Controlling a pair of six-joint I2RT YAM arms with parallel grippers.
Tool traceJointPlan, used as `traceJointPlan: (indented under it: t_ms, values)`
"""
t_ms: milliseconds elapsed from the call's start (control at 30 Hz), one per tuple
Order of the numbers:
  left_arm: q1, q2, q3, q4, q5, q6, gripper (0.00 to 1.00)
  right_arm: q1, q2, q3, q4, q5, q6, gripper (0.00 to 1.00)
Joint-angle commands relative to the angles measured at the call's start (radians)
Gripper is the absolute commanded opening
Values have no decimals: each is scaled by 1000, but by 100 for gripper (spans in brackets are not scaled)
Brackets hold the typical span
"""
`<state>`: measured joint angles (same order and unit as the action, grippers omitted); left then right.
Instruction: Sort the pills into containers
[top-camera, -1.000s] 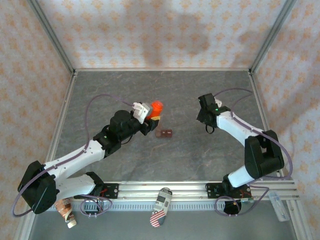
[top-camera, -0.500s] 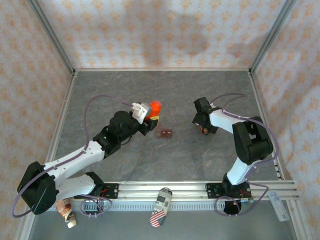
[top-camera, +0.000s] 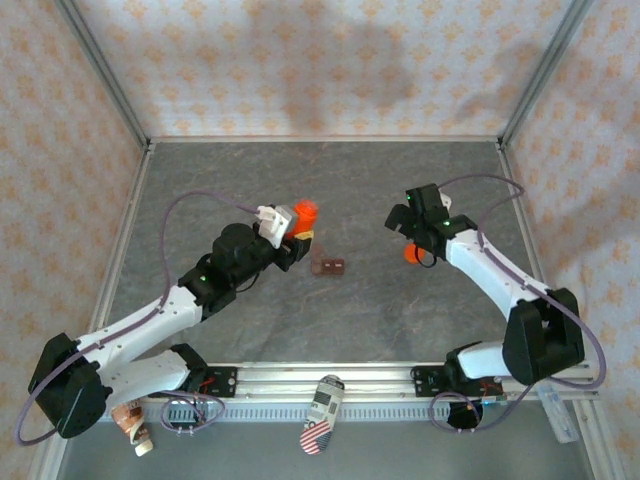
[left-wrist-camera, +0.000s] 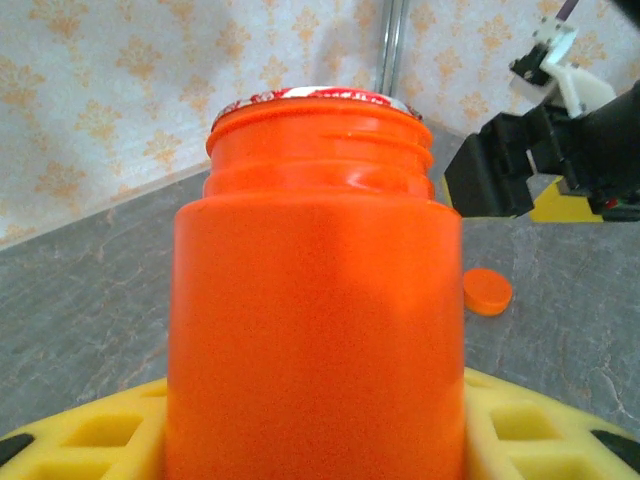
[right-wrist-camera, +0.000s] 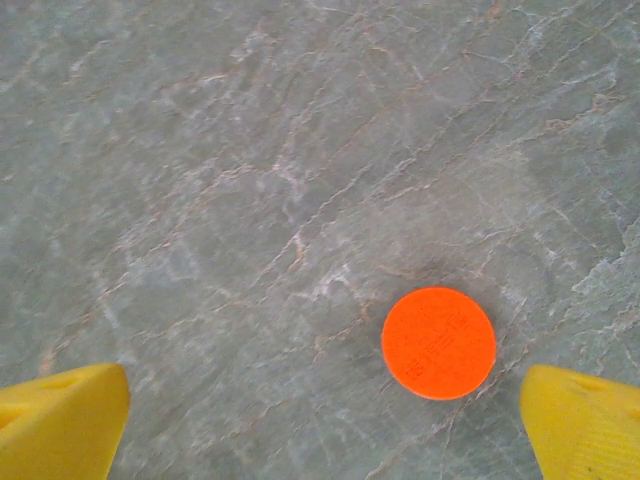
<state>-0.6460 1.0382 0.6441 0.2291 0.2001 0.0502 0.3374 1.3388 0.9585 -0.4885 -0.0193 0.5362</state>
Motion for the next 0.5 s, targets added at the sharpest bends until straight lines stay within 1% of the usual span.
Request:
traceJointPlan:
  t_ms: [0, 100, 267, 467]
  values:
    - [5, -26, 3, -30, -14, -19, 0, 4, -50, 28, -50, -55, -32, 99]
    - [6, -23, 2, -45, -14, -19, 0, 29, -73, 19, -40, -92, -45, 99]
    - [4, -12, -10, -60, -14, -36, 0, 119, -41, 34, -25, -153, -85, 100]
    - [5, 0, -23, -125, 5, -51, 0, 219, 40, 55, -4, -212, -119, 92]
